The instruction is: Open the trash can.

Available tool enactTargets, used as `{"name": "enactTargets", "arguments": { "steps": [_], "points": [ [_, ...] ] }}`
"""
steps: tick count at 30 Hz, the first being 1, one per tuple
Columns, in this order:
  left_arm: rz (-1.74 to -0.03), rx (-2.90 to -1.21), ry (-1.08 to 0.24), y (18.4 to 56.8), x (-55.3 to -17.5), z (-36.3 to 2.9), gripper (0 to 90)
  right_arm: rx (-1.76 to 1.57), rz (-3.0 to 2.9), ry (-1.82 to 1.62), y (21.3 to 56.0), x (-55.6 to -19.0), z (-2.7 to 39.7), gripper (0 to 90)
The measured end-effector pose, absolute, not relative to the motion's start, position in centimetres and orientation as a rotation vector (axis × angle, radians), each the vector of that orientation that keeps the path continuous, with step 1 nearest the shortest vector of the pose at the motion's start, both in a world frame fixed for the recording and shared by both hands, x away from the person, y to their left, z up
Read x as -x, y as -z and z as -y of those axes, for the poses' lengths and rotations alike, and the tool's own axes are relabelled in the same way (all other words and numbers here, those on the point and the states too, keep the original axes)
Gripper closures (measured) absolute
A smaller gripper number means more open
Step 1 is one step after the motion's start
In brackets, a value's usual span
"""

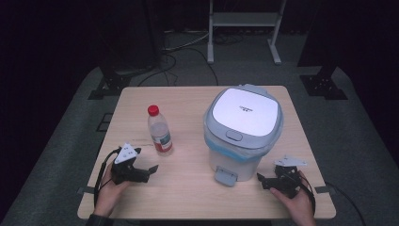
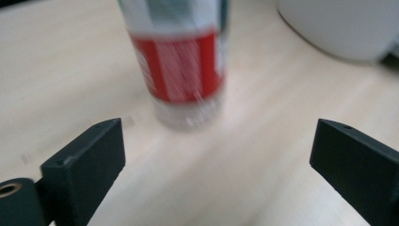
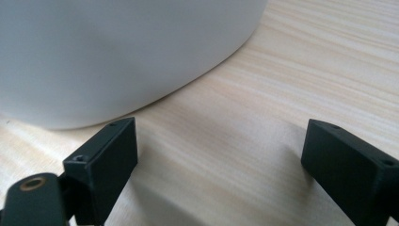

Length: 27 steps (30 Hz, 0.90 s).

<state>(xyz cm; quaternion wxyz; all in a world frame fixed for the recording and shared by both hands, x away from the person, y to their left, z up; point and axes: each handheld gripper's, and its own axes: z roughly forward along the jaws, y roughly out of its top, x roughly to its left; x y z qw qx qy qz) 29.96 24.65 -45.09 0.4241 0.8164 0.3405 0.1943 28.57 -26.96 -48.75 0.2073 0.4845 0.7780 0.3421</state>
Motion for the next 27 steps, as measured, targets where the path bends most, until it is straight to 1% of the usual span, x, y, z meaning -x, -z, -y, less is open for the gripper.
{"name": "enactTargets", "arguments": {
  "steps": [3, 4, 7, 10, 19, 27],
  "points": [
    [-0.847, -2.075, -0.472, 45.6, -29.0, -24.5, 1.9, -1.342, -2.171, -0.953, 48.8, -28.4, 27.0, 9.6],
    [-0.843, -2.096, -0.466, 45.8, -28.6, -24.3, 1.5, -1.346, -2.172, -0.961, 48.7, -28.0, 26.9, 12.7],
    [-0.834, -2.170, -0.441, 46.8, -27.7, -24.0, 1.3, -1.365, -2.189, -0.987, 48.5, -27.7, 26.8, 12.5],
    [-0.832, -2.194, -0.448, 47.1, -27.6, -23.9, 1.3, -1.365, -2.186, -1.003, 48.2, -27.4, 26.8, 12.7],
    [-0.844, -2.199, -0.434, 47.5, -27.6, -24.1, 1.3, -1.332, -2.215, -1.075, 47.2, -25.6, 26.1, 13.6],
    [-0.846, -2.211, -0.434, 47.7, -27.7, -24.1, 1.3, -1.301, -2.250, -1.108, 47.0, -25.0, 25.2, 14.3]
  ]
}}
